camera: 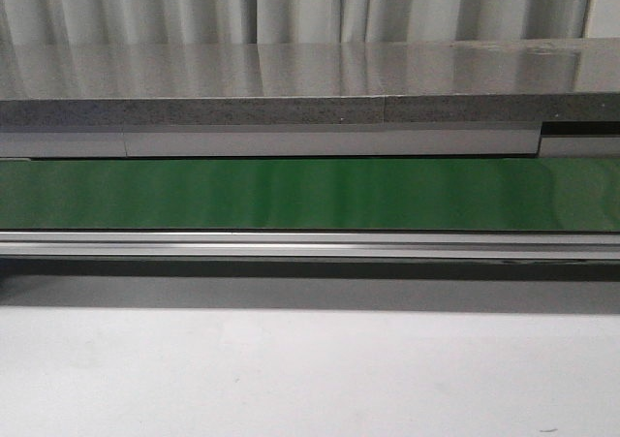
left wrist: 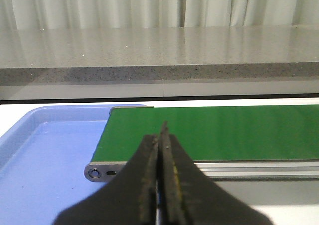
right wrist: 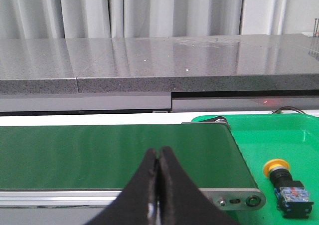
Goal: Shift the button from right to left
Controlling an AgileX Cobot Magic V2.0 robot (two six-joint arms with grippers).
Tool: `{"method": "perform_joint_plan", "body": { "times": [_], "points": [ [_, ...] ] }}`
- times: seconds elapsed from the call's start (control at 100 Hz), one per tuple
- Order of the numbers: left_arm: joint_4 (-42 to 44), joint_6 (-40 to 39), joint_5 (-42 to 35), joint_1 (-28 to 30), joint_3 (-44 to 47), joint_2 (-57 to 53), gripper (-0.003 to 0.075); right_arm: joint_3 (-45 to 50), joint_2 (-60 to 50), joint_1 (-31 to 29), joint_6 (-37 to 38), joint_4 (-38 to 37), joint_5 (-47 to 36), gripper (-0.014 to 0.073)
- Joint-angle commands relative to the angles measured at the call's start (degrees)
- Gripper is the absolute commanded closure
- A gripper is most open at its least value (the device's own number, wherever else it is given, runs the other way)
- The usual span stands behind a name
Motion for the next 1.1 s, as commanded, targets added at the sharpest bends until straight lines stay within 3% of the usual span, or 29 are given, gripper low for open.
{"method": "perform_joint_plan", "body": {
  "times": [0.0,0.46,1.09],
  "points": [
    [0.0,-0.6,-4.3,-0.3,2.6,-1.8,0.0741,-0.9,-1.1,0.1,0.0,-0.5,-4.3,0.0660],
    [0.0,-0.6,-4.3,-0.3,2.6,-1.8,0.0741,-2.3,-0.5,0.1,0.0,-0.5,-3.9,0.0660],
    [0.0,-0.6,-4.3,-0.3,2.6,-1.8,0.0741,-22.8,18.0,0.1,0.0,-0.5,5.0,0.0660]
  ]
}}
